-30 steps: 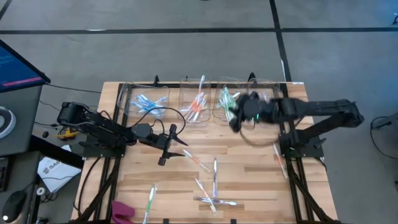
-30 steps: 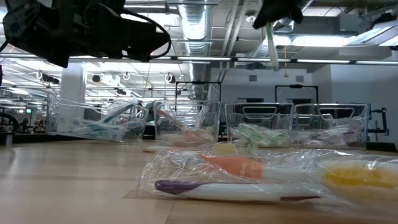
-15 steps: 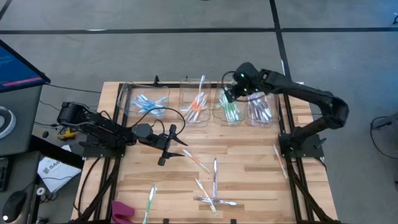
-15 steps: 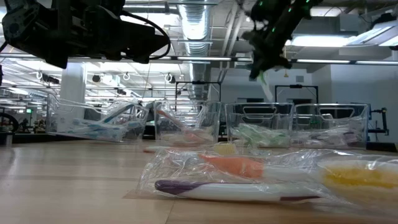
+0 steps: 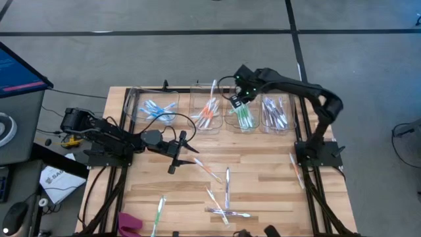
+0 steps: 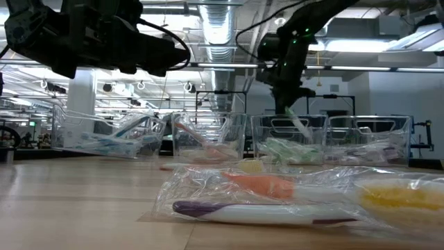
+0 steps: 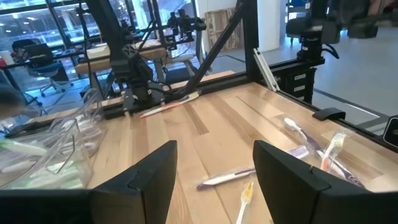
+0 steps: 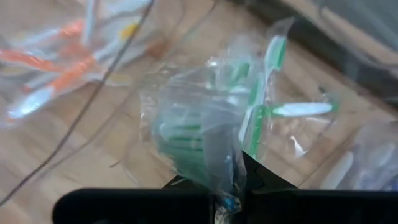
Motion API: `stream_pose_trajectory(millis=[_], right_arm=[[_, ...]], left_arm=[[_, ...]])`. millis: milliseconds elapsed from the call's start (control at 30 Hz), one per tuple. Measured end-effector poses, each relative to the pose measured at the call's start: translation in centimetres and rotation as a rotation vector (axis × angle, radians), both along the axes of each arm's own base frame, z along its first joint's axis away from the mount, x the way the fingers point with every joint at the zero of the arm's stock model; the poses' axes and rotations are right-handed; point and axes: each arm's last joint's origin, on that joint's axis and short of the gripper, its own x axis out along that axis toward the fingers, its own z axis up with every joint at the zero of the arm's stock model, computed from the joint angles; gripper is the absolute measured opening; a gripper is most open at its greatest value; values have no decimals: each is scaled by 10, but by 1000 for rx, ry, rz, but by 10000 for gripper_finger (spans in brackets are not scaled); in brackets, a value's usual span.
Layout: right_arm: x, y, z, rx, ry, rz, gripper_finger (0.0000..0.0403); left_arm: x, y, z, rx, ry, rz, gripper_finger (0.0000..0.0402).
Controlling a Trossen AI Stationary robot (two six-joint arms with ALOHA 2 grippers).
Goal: Pick & Place Toothbrushes
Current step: Put the green toothbrush into the middle right transparent bin
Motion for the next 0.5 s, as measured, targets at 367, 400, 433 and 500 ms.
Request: stream_pose_trajectory(millis=[367,400,433,500], right_arm=[[6,-9,-24,72,86,-50,48],[5,-8,-24,75,93,-48,54],[4,-8,-23,78,103,-41,60],[1,-6,-22,90,125,-38,73]], left_arm=[[0,0,-2,1,19,0,204],[0,0,-2,1,20,0,204],[0,0,-2,2,22,0,204],[0,0,-2,2,24,0,204]])
